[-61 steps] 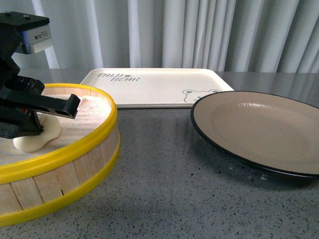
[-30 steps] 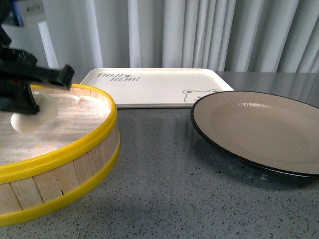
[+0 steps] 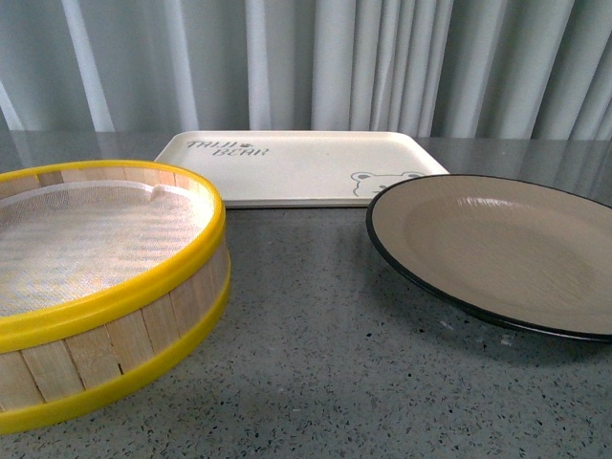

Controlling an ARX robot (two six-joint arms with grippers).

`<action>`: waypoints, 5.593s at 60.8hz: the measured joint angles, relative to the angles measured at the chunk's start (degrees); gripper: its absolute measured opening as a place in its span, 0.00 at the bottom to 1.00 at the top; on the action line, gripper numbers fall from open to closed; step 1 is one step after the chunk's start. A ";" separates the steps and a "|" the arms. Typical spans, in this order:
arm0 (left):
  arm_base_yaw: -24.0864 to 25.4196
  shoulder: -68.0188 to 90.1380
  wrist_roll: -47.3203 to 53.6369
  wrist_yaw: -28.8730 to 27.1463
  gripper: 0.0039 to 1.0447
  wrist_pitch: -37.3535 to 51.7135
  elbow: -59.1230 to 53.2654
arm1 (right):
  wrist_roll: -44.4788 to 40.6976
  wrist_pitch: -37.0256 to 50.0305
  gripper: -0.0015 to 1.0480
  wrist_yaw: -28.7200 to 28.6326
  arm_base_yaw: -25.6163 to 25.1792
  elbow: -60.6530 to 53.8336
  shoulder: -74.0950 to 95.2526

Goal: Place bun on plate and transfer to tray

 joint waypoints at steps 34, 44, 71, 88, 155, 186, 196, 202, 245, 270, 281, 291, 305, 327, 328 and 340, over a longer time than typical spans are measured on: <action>-17.97 16.28 3.10 3.89 0.03 6.62 6.23 | 0.02 0.00 0.92 0.00 0.00 0.00 0.00; -19.41 22.01 3.67 3.61 0.03 6.49 9.66 | 0.00 0.00 0.92 0.00 0.00 0.00 0.00; -19.98 32.04 5.03 0.09 0.03 6.73 12.94 | 0.02 0.00 0.92 0.00 0.00 0.00 0.00; -17.73 32.70 4.87 -0.85 0.03 6.73 14.21 | 0.02 0.00 0.92 0.00 0.00 0.00 0.00; -12.61 10.25 -2.71 5.14 0.94 5.84 5.68 | 0.02 0.00 0.92 0.00 0.00 0.00 0.00; 10.82 -39.41 0.90 4.00 0.84 11.93 -32.26 | 0.00 0.00 0.92 -0.02 0.00 0.00 0.00; 25.31 -54.45 -3.65 12.07 0.57 29.77 -52.57 | 0.00 0.00 0.92 0.04 0.00 0.00 0.00; 29.00 -59.91 -4.26 13.14 0.40 32.37 -61.42 | 0.00 0.00 0.92 -0.04 0.00 0.00 0.00; 29.29 -74.16 -5.07 14.21 0.04 38.18 -83.19 | 0.02 0.00 0.92 0.02 0.00 0.00 0.00; 29.29 -85.07 -5.07 14.23 0.04 30.56 -86.38 | 0.02 0.00 0.92 0.00 0.00 0.00 0.00; 29.29 -85.94 -5.07 14.21 0.04 30.56 -87.19 | 0.02 0.00 0.92 0.00 0.00 0.00 0.00; 29.29 -88.08 -5.09 14.16 0.04 30.69 -88.15 | 0.00 0.00 0.92 -0.02 0.00 0.00 0.00; 29.29 -88.13 -5.09 14.16 0.04 30.69 -88.15 | 0.00 0.00 0.92 -0.02 0.00 0.00 0.00; 29.29 -88.13 -5.11 14.16 0.45 30.69 -88.15 | 0.02 0.00 0.92 -0.02 0.00 0.00 0.00; 29.29 -88.13 -5.11 14.19 0.48 30.69 -88.15 | 0.02 0.00 0.92 -0.02 0.00 0.00 0.00; 29.29 -88.13 -5.11 14.19 0.81 30.69 -88.15 | -0.22 -0.04 0.92 -0.13 -0.02 0.00 0.04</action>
